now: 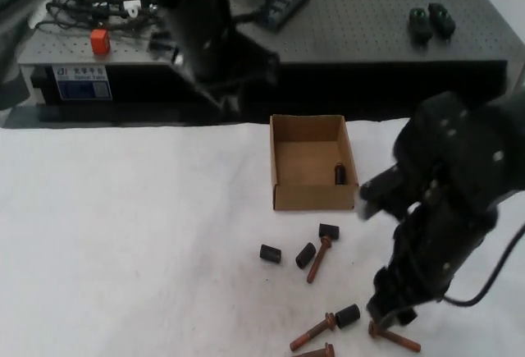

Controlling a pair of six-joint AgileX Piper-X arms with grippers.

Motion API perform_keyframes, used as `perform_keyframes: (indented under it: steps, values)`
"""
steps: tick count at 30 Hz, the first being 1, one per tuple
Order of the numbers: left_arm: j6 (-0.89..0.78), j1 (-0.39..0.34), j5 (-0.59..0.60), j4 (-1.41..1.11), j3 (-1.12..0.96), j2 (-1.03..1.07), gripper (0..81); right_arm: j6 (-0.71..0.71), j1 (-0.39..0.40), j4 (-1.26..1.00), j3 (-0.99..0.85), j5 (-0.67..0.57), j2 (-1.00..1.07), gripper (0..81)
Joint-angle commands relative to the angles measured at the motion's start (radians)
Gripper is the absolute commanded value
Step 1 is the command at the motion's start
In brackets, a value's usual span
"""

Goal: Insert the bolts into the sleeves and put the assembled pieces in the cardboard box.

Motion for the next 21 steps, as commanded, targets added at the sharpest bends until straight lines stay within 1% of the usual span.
perform_keyframes:
  steps: [1,5,9,11,12,14,17,19,20,21]
  values:
    - [-0.008,-0.002,-0.008,-0.239,0.324,-0.261,21.0,-0.022,0.007,-0.015,-0.011,0.019,0.012,39.8]
    - [0.003,-0.002,0.014,-0.293,0.492,-0.409,21.0,-0.088,0.012,-0.025,-0.011,0.043,0.087,40.0]
    - [0.016,-0.002,0.019,-0.293,0.560,-0.495,21.0,-0.090,0.013,-0.051,-0.011,0.088,0.142,40.0]
    - [0.022,-0.002,0.022,-0.293,0.571,-0.512,21.0,-0.090,0.013,-0.074,-0.011,0.096,0.158,37.7]
    - [0.022,-0.002,0.022,-0.287,0.571,-0.516,21.0,-0.090,0.015,-0.083,-0.011,0.099,0.163,35.5]
    - [0.022,-0.002,0.046,-0.282,0.571,-0.518,21.0,-0.090,0.015,-0.096,-0.011,0.099,0.172,28.4]
    - [0.035,-0.002,0.084,-0.269,0.571,-0.513,21.0,-0.090,0.015,-0.114,-0.011,0.099,0.178,13.6]
    - [0.073,-0.002,0.099,-0.266,0.571,-0.505,21.0,-0.090,0.015,-0.116,-0.011,0.103,0.181,3.9]
    - [0.091,-0.002,0.099,-0.266,0.571,-0.501,21.0,-0.090,0.015,-0.119,-0.011,0.105,0.181,0.6]
    - [0.107,-0.002,0.101,-0.266,0.571,-0.495,21.4,-0.080,0.011,-0.124,-0.011,0.105,0.181,0.5]
